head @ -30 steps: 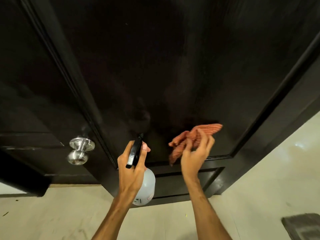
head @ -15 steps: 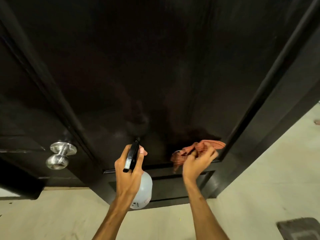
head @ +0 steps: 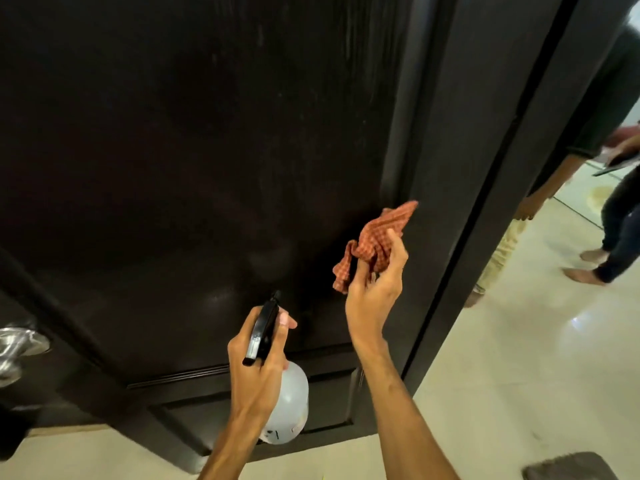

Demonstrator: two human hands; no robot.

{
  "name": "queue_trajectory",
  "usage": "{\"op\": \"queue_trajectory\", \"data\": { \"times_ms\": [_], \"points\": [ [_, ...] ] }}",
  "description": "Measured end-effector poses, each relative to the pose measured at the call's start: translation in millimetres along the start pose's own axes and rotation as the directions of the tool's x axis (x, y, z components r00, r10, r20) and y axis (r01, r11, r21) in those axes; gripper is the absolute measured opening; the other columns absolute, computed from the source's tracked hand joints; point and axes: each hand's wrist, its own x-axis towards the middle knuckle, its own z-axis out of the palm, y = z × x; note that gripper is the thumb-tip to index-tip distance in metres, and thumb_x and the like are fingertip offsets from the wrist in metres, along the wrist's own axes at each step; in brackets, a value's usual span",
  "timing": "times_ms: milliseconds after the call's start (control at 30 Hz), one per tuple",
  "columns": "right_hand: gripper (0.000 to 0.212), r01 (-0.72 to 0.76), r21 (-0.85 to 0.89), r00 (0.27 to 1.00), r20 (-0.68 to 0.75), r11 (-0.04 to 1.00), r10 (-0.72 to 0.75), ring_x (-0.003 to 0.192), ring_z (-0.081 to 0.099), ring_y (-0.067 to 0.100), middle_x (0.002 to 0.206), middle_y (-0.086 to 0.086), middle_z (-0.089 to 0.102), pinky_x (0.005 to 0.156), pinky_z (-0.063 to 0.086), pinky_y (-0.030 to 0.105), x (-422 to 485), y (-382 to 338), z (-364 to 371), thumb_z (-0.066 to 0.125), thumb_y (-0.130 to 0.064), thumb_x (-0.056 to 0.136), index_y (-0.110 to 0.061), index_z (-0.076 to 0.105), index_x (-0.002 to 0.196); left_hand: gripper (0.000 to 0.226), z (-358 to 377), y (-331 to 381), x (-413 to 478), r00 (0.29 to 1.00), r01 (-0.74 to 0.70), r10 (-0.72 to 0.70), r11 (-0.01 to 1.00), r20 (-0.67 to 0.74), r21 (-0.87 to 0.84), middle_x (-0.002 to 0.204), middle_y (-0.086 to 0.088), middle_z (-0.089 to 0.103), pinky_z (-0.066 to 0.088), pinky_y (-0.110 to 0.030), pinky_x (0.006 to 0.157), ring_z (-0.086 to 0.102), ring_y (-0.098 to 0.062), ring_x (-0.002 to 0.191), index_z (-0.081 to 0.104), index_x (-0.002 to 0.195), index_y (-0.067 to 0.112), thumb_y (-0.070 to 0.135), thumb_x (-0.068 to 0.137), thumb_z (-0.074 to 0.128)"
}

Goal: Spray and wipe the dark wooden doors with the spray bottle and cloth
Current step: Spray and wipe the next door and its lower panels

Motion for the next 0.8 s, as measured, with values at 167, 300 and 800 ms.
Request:
{"op": "queue_trajectory", "data": {
  "times_ms": [167, 300, 800],
  "points": [
    [0.055, -0.136, -0.096, 0.978, 0.144, 0.986, 0.149, 0.123, 0.059, 0.029, 0.134, 0.004, 0.054, 0.097, 0.053, 0.053, -39, 46, -22, 0.052, 0.015, 0.084, -0.009, 0.059, 0.132, 0.015, 30, 22, 1, 1.000, -0.020, 0.020, 1.000, 0.003, -0.019, 0.094, -0.002, 0.073, 0.050, -0.026, 0.052, 0.056, -0.019, 0.049, 0.069, 0.090, 0.027, 0.034, 0.098, 0.058],
    [0.061, 0.008, -0.087, 0.992, 0.125, 0.996, 0.003, 0.128, 0.056, 0.028, 0.136, 0.008, 0.055, 0.104, 0.050, 0.051, 10, 18, -17, 0.055, 0.022, 0.074, -0.005, 0.066, 0.128, 0.016, 43, 42, 10, 0.998, -0.060, 0.060, 0.998, -0.001, -0.027, 0.091, -0.001, 0.072, 0.050, -0.025, 0.052, 0.054, -0.023, 0.046, 0.068, 0.088, 0.027, 0.034, 0.098, 0.058],
    [0.038, 0.608, -0.356, 0.777, 0.081, 0.710, -0.625, 0.117, 0.046, 0.036, 0.141, 0.016, 0.056, 0.104, 0.046, 0.052, 177, -38, -34, 0.060, -0.008, 0.100, -0.010, 0.063, 0.138, 0.016, 75, 137, 63, 0.969, -0.227, 0.238, 0.965, 0.071, -0.133, 0.093, -0.005, 0.073, 0.052, -0.036, 0.053, 0.052, -0.025, 0.048, 0.070, 0.092, 0.022, 0.033, 0.098, 0.059]
  ]
}}
